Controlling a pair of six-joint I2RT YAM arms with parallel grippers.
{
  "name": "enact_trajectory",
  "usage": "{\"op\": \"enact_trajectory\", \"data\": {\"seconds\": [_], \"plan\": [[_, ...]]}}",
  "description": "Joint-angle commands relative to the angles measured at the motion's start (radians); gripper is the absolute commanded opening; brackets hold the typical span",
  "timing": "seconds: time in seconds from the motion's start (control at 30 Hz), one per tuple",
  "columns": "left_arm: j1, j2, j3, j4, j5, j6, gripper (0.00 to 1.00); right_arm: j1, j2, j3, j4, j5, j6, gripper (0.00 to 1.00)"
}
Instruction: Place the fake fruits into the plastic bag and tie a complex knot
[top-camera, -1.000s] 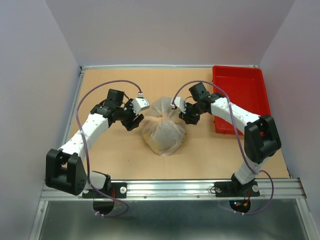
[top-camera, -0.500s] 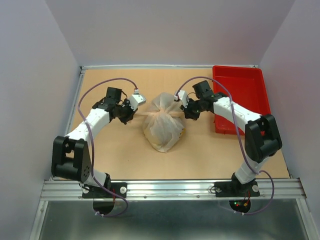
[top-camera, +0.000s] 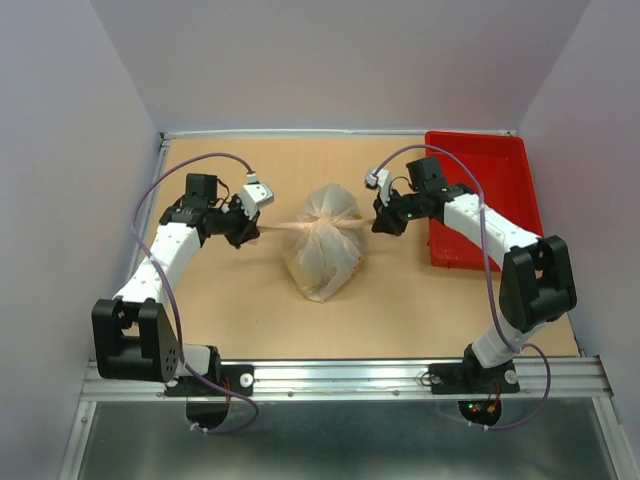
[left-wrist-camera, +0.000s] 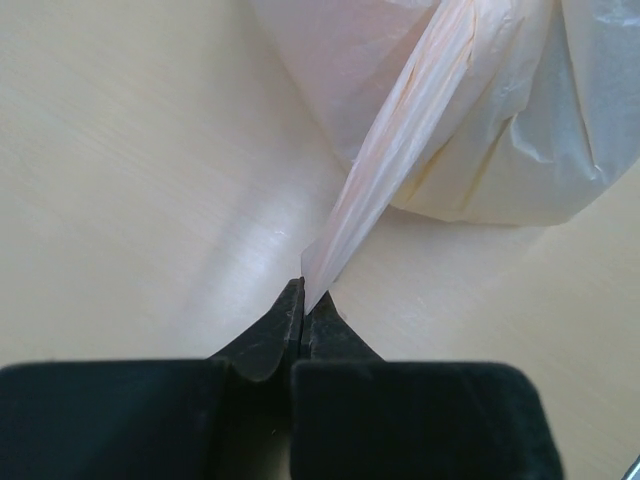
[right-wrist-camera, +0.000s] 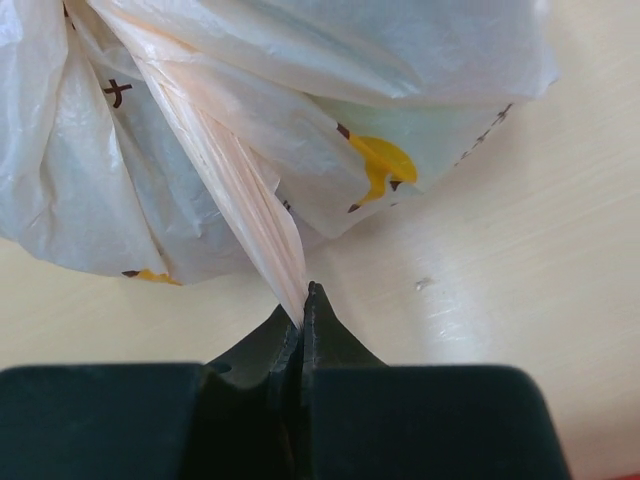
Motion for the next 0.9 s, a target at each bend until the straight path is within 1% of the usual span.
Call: {"op": "enact_trajectory", "data": {"seconds": [0.0, 0.1, 0.23, 0.27, 0.37, 0.4, 0.5, 0.57, 0.67, 0.7, 0.77, 0.8, 0.83, 0.87], "plan": [[0.160, 0.008, 0.124, -0.096, -0.259, 0.045, 0.00, -0.198, 0.008, 0.098, -0.110, 0.272, -0.014, 0.00], [0.203, 0.037, 0.161, -0.091, -0.253, 0.079, 0.00, -0.238, 0.053, 0.120, -0.132, 0.272, -0.055, 0.00], [0.220, 0.068, 0.226, -0.146, -0.185, 0.073, 0.00, -0.234, 0.039, 0.164, -0.178, 0.173, -0.012, 0.00], [0.220, 0.065, 0.223, -0.143, -0.176, 0.070, 0.00, -0.231, 0.039, 0.155, -0.189, 0.171, -0.012, 0.00], [0.218, 0.076, 0.156, -0.065, -0.182, 0.043, 0.00, -0.230, 0.085, 0.110, -0.169, 0.175, -0.034, 0.00], [0.217, 0.105, 0.117, -0.026, -0.202, 0.038, 0.00, -0.230, 0.126, 0.087, -0.148, 0.188, -0.035, 0.00], [0.218, 0.180, 0.074, 0.039, -0.249, 0.024, 0.00, -0.230, 0.197, 0.076, -0.104, 0.217, -0.047, 0.00], [0.218, 0.212, 0.074, 0.062, -0.242, 0.001, 0.00, -0.230, 0.219, 0.094, -0.090, 0.215, -0.046, 0.01], [0.218, 0.266, 0.125, 0.070, -0.184, -0.052, 0.00, -0.232, 0.246, 0.161, -0.093, 0.205, -0.018, 0.00], [0.217, 0.274, 0.154, 0.068, -0.156, -0.089, 0.04, -0.232, 0.239, 0.172, -0.096, 0.197, -0.012, 0.00], [0.217, 0.268, 0.178, 0.056, -0.127, -0.108, 0.07, -0.230, 0.226, 0.197, -0.102, 0.186, 0.006, 0.02], [0.217, 0.252, 0.187, 0.047, -0.106, -0.112, 0.15, -0.232, 0.208, 0.203, -0.109, 0.179, 0.021, 0.04], [0.215, 0.243, 0.203, 0.035, -0.098, -0.114, 0.20, -0.232, 0.194, 0.211, -0.119, 0.163, 0.026, 0.06], [0.214, 0.231, 0.212, 0.024, -0.089, -0.115, 0.31, -0.232, 0.180, 0.226, -0.142, 0.131, 0.032, 0.19]]}}
